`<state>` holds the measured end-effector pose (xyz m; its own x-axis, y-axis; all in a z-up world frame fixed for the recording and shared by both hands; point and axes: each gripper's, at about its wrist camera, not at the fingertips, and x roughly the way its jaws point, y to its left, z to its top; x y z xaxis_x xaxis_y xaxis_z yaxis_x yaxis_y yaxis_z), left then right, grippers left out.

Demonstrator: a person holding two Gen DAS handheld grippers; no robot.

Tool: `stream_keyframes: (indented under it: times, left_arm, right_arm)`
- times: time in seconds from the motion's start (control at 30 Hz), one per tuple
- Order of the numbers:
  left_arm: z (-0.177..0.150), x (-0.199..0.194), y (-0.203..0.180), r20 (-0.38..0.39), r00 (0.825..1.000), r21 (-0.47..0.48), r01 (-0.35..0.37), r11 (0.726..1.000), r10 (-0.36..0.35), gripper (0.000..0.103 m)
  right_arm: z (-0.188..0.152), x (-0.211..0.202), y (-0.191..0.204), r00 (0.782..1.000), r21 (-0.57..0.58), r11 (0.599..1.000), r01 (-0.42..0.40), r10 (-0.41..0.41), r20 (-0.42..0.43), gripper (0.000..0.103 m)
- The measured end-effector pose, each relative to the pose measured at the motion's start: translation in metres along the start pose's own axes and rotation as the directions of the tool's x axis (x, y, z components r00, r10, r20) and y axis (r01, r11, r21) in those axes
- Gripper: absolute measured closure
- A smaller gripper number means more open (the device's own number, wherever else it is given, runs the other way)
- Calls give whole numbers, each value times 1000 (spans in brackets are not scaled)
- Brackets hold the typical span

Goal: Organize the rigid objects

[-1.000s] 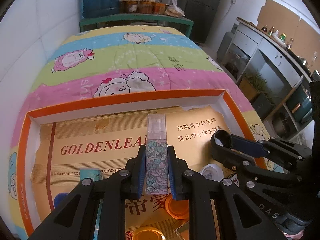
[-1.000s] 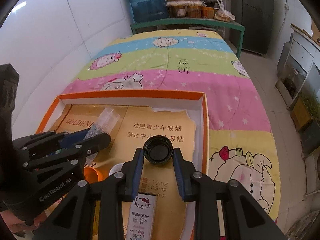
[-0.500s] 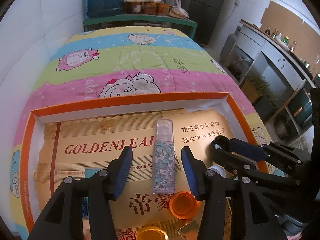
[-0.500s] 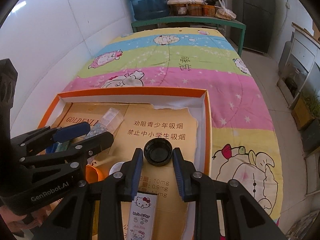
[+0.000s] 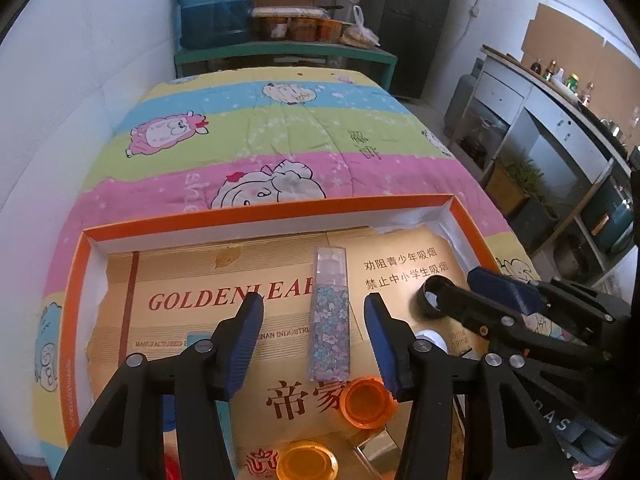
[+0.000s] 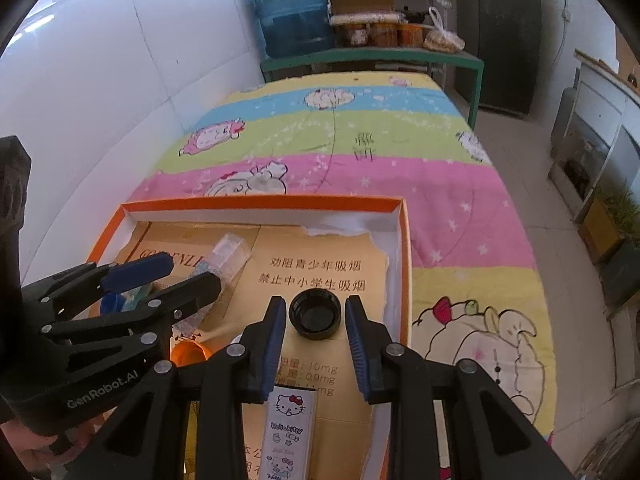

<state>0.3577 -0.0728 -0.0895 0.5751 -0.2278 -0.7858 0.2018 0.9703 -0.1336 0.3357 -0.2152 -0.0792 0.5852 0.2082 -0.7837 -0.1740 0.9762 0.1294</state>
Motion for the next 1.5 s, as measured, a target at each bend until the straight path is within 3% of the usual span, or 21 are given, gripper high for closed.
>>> stream_keyframes:
  times: [0.47, 0.83, 1.5]
  left_arm:
    - [-15, -48, 11, 59, 998, -50, -20, 999, 23, 49]
    - [-47, -101, 11, 113, 992, -69, -47, 996, 55, 49]
    - [-117, -194, 7, 249, 962, -110, -89, 990, 115, 49]
  right_arm:
    - [-5, -34, 16, 998, 13, 1000, 15, -16, 65, 73]
    - [-31, -90, 39, 977, 15, 993, 118, -118, 177, 72]
    - [-78, -144, 77, 971, -5, 995, 96, -93, 221, 73]
